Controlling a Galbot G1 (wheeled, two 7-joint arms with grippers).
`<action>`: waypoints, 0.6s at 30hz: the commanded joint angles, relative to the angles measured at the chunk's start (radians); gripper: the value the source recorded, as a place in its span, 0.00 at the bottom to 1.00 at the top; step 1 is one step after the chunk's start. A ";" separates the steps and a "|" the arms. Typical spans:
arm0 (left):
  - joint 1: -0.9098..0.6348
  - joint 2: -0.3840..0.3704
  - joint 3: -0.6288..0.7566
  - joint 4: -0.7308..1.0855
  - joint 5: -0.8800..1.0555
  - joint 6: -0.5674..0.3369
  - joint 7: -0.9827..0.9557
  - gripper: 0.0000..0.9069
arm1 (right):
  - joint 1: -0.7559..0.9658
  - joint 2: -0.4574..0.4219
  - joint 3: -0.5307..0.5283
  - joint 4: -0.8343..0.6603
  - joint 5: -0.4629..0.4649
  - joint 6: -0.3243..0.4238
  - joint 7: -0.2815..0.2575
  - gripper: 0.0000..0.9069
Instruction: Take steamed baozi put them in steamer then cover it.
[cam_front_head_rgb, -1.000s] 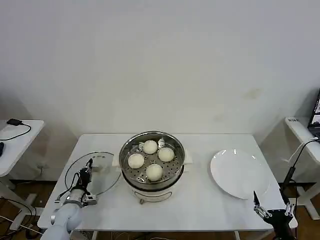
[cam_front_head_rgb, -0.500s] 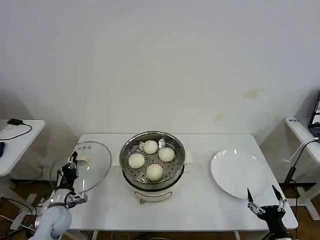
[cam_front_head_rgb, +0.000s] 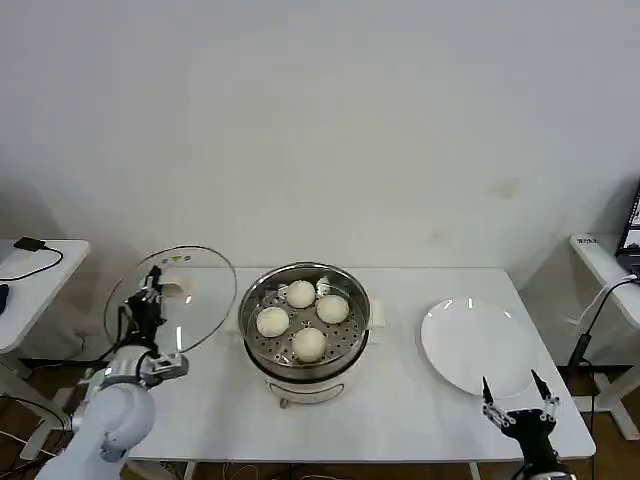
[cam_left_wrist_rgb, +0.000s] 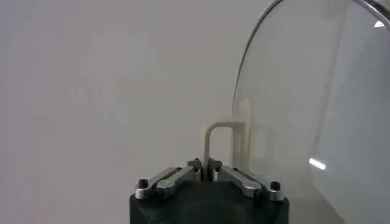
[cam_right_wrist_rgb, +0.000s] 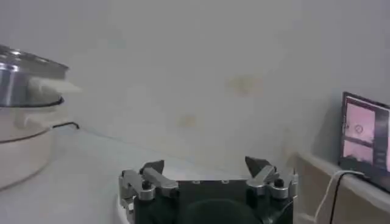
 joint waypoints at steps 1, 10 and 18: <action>-0.239 -0.058 0.318 -0.057 0.078 0.243 0.185 0.00 | 0.010 0.033 -0.030 0.002 -0.072 -0.026 0.029 1.00; -0.290 -0.340 0.433 0.017 0.367 0.269 0.289 0.00 | 0.019 0.027 -0.046 -0.019 -0.082 -0.026 0.038 1.00; -0.244 -0.424 0.441 0.033 0.462 0.261 0.323 0.00 | 0.022 0.031 -0.066 -0.032 -0.099 -0.019 0.039 1.00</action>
